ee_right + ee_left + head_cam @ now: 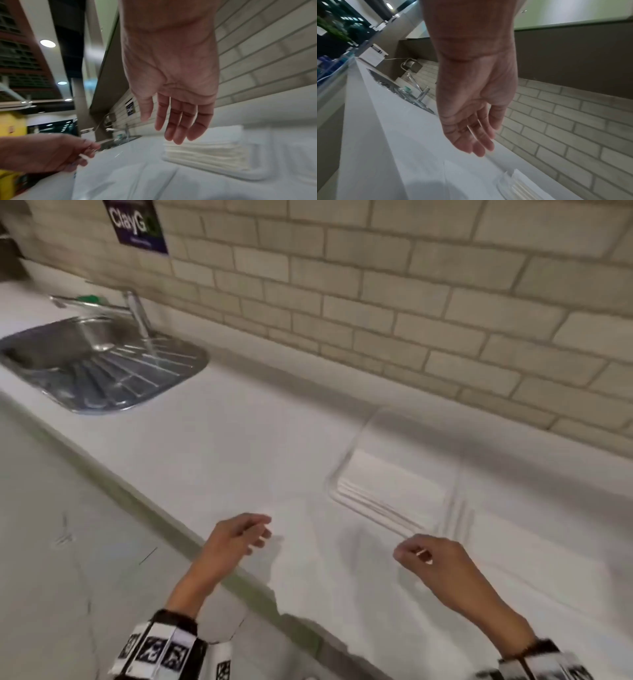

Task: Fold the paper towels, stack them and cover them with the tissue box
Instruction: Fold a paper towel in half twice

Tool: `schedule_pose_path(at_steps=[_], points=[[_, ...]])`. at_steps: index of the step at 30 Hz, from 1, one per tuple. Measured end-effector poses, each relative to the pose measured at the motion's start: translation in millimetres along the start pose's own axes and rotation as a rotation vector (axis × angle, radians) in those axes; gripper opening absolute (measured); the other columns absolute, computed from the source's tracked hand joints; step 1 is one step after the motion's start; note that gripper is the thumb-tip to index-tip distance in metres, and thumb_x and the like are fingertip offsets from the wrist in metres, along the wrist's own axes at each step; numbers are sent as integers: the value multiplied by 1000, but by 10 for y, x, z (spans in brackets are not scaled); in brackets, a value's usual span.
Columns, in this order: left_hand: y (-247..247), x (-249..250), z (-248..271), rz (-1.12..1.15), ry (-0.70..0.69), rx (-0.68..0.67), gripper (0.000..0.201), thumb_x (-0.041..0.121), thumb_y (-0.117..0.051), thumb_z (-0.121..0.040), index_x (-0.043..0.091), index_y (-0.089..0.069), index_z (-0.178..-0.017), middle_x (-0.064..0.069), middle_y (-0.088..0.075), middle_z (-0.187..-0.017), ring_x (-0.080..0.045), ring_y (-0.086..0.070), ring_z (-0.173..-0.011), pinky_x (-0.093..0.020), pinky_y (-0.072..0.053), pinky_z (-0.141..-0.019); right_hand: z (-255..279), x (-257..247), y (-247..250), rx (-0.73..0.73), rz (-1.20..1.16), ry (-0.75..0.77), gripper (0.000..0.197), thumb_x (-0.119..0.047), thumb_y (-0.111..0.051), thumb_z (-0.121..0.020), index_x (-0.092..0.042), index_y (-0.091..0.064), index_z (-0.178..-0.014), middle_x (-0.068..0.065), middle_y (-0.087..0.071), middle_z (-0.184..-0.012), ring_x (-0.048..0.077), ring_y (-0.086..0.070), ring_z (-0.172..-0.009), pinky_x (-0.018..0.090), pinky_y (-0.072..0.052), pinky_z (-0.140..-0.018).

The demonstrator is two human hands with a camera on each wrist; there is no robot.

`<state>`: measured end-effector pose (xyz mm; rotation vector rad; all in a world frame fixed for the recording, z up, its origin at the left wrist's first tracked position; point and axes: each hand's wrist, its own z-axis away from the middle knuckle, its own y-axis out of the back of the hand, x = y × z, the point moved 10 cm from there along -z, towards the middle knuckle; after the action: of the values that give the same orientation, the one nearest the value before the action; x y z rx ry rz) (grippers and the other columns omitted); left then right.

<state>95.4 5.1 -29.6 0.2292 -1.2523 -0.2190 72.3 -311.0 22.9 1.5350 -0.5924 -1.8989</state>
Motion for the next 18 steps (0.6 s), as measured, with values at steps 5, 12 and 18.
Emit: schedule_pose_path(at_steps=[5,12,18], points=[[176,-110,-238,112,35,122,21,10,-52,-97,14,-69,-109,-3,-73,-95,-18,-66,-84,-27,-50,-73,-682,-341,-886,-151,161,27,22,-35,-64,-87,-17,-72,-95,-1,-72,-100,17,-65,-91,34,-52,-83],[9,-238,-399,162,59,170,23,8,-50,-96,11,-67,-110,-4,-72,-92,-15,-64,-77,-24,-49,-69,-983,-378,-1677,-85,379,-152,64,-49,-65,-83,-5,-47,-126,12,-52,-130,30,-51,-121,38,-45,-95],[-71,-310,-528,145,54,193,22,11,-54,-94,12,-67,-112,-5,-70,-101,-20,-64,-89,-26,-50,-74,-1077,-354,-1743,29,313,-232,51,-20,-70,-80,-10,-41,-120,10,-57,-122,29,-56,-113,40,-49,-88]])
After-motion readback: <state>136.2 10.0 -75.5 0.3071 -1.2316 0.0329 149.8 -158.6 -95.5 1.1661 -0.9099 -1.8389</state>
